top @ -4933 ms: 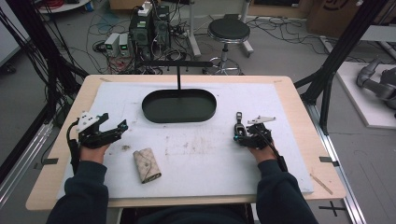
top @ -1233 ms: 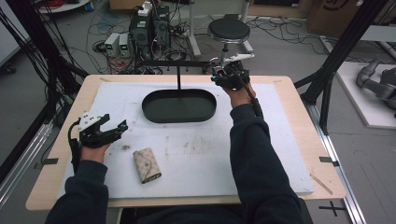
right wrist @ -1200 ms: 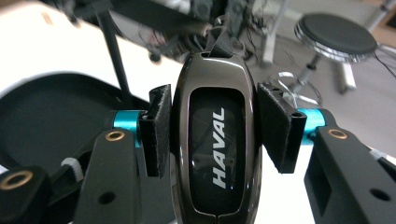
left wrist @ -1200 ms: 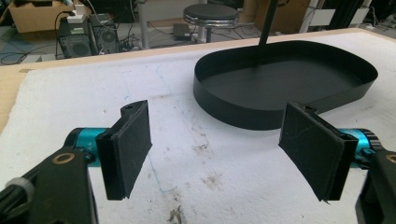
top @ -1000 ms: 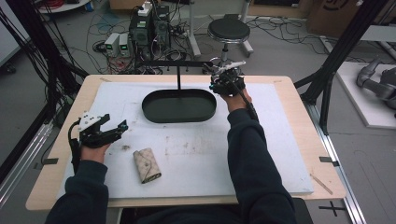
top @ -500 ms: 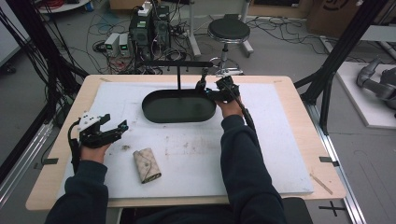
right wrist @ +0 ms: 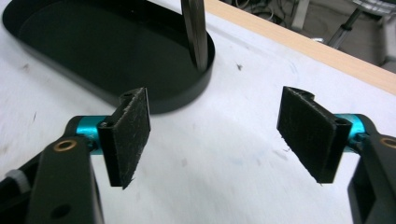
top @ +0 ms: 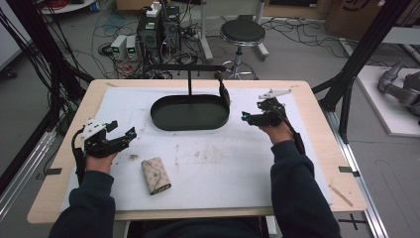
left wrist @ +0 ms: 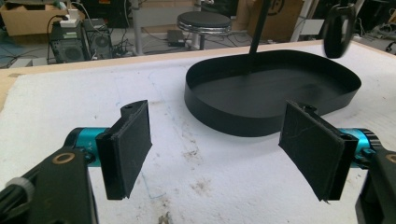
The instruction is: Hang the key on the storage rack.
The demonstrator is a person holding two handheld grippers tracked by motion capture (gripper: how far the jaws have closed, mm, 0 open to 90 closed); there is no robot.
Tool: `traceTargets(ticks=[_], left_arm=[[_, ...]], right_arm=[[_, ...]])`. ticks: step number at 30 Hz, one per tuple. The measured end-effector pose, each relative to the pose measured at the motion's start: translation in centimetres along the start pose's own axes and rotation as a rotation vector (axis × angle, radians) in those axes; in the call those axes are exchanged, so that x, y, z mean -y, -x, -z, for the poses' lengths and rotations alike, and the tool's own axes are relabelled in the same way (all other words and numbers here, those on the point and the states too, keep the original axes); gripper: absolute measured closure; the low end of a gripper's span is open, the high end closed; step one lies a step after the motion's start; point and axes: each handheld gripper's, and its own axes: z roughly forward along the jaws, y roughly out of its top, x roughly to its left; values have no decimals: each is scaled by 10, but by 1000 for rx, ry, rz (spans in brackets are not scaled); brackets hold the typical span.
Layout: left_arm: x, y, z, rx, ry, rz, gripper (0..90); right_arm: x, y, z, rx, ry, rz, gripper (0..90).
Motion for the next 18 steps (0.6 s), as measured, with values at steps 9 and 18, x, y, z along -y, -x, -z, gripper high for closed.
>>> traceTargets(ticks=[9, 18], left_arm=[[-4, 3, 6, -24, 71, 14, 191], [-3, 5, 3, -31, 42, 9, 170]], right_arm=[[61, 9, 34, 95, 71, 30, 217], [72, 15, 37, 87, 80, 13, 218]])
